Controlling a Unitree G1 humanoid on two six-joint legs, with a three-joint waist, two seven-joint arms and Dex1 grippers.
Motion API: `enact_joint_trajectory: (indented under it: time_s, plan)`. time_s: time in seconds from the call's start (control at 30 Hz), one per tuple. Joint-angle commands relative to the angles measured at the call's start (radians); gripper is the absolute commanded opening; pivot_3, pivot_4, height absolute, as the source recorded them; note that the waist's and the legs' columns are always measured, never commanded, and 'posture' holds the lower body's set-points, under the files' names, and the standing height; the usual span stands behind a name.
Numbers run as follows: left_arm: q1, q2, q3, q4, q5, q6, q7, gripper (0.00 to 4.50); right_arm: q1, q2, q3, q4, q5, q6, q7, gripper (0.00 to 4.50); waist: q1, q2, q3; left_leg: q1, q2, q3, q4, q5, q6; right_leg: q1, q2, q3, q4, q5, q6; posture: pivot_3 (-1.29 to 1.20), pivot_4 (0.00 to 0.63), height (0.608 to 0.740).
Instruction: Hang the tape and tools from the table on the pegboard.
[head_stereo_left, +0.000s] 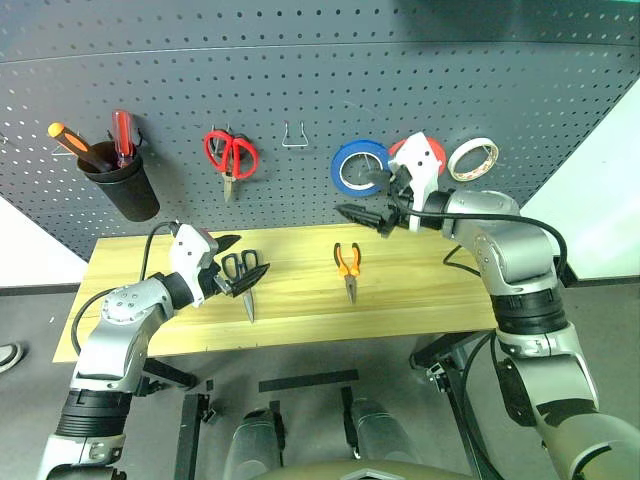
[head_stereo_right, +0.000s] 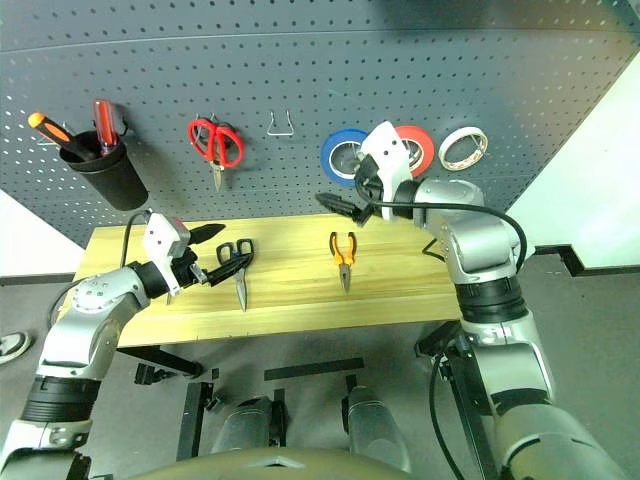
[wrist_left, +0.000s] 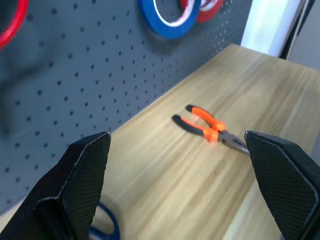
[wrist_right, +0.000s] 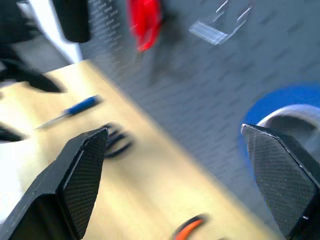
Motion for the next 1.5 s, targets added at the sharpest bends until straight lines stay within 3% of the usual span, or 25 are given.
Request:
enact_joint_trajectory:
  time_s: [0.03,0.13,0.47,0.73,1.07,1.5]
  plan:
    - [-0.007,0.0,0.0,-0.011,0.013,0.002,0.012,4.5,-0.005,0.004,-0.019,-0.007,0.032,0.2,-0.079,4.49,0.001,0.0,0.0,0.0,0.0,0.0,0.0,0.0,0.0,0.001,0.0,0.0,0.0,0.0,0.0,0.1,0.145,0.74]
    - [-0.016,-0.005,-0.013,0.024,0.042,0.002,0.034,4.5,-0.027,0.055,-0.05,0.063,0.032,0.288,-0.167,4.49,0.002,0.0,0.0,0.002,-0.001,0.0,0.0,0.0,0.001,0.002,0.0,0.0,-0.001,0.0,0.0,0.11,0.156,0.74]
    - [-0.046,-0.043,-0.036,0.079,0.085,-0.014,0.064,4.5,-0.167,0.125,0.01,0.481,-0.079,0.183,-0.28,4.49,0.009,0.002,0.011,0.003,-0.001,0.001,-0.001,-0.001,0.002,0.003,0.001,0.001,-0.002,0.0,0.0,0.13,0.223,0.74]
    - [-0.078,-0.073,-0.063,0.099,0.104,0.017,0.087,4.5,-0.272,0.211,-0.044,0.779,-0.146,0.061,-0.442,4.49,0.028,0.005,0.069,0.004,-0.001,0.001,-0.002,-0.001,0.002,0.003,0.0,0.001,-0.002,0.0,0.0,0.13,0.295,0.74]
    - [-0.076,-0.111,-0.09,0.085,0.119,0.033,0.106,4.5,-0.313,0.237,-0.069,0.916,-0.171,-0.019,-0.497,4.49,0.018,0.004,0.125,0.0,0.002,0.003,-0.002,0.0,0.0,-0.002,-0.003,0.0,-0.002,0.0,0.0,0.13,0.337,0.74]
    - [-0.051,-0.084,-0.064,0.063,0.103,0.051,0.098,4.5,-0.349,0.286,-0.091,1.025,-0.174,-0.07,-0.495,4.49,0.021,0.006,0.151,0.0,0.007,0.006,-0.002,0.0,0.0,-0.004,-0.001,0.0,-0.002,0.0,0.0,0.15,0.348,0.74]
